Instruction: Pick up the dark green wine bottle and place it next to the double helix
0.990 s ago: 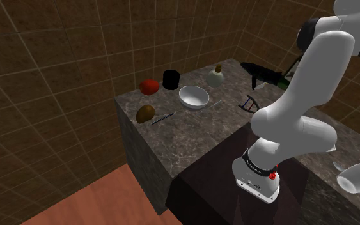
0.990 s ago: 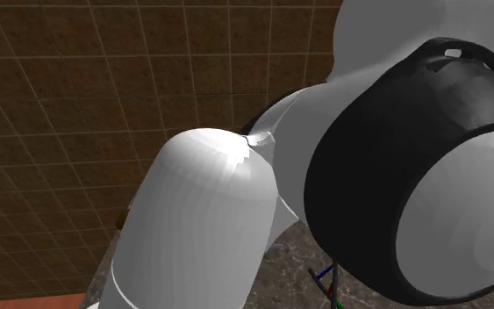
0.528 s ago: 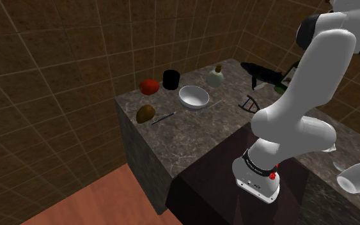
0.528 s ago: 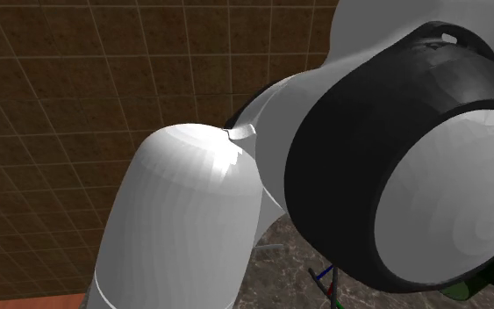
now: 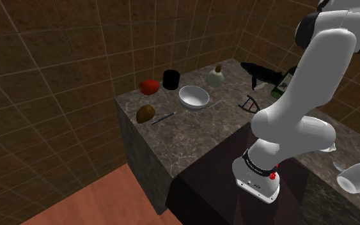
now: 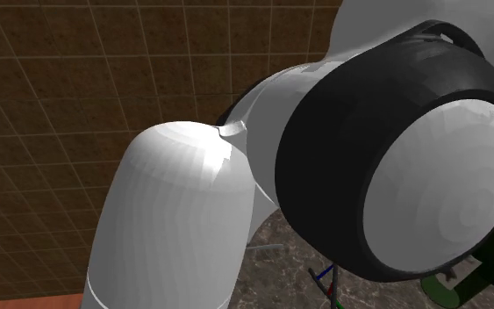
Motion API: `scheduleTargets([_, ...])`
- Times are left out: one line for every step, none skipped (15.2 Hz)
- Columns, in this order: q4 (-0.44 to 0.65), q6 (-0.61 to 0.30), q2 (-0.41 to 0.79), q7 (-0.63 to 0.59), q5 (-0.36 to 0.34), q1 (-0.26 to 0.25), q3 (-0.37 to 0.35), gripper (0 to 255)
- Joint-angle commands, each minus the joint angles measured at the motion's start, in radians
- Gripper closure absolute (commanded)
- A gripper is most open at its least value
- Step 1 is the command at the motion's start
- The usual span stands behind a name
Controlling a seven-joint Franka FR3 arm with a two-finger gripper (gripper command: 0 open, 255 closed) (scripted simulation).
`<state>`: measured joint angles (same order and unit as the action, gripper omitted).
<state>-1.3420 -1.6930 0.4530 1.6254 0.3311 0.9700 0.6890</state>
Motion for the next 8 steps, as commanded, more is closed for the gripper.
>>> scheduleTargets([-0.034,-0.029,-0.006,0.003,-0.002,-0.008,0.0,255])
scheduleTargets([-0.048,-0.042,-0.006,0.004,-0.001,-0.01,0.0,255])
scheduleTargets([-0.062,-0.056,-0.006,0.006,-0.001,-0.013,-0.001,255])
scheduleTargets([-0.075,-0.069,-0.005,0.008,0.0,-0.015,-0.001,255])
scheduleTargets([-0.088,-0.082,-0.005,0.01,0.001,-0.017,-0.002,255])
scheduleTargets([-0.1,-0.094,-0.004,0.011,0.003,-0.019,-0.003,255])
scheduleTargets([-0.11,-0.105,-0.003,0.013,0.004,-0.02,-0.003,255])
scheduleTargets([-0.11,-0.105,-0.003,0.013,0.004,-0.02,-0.003,255])
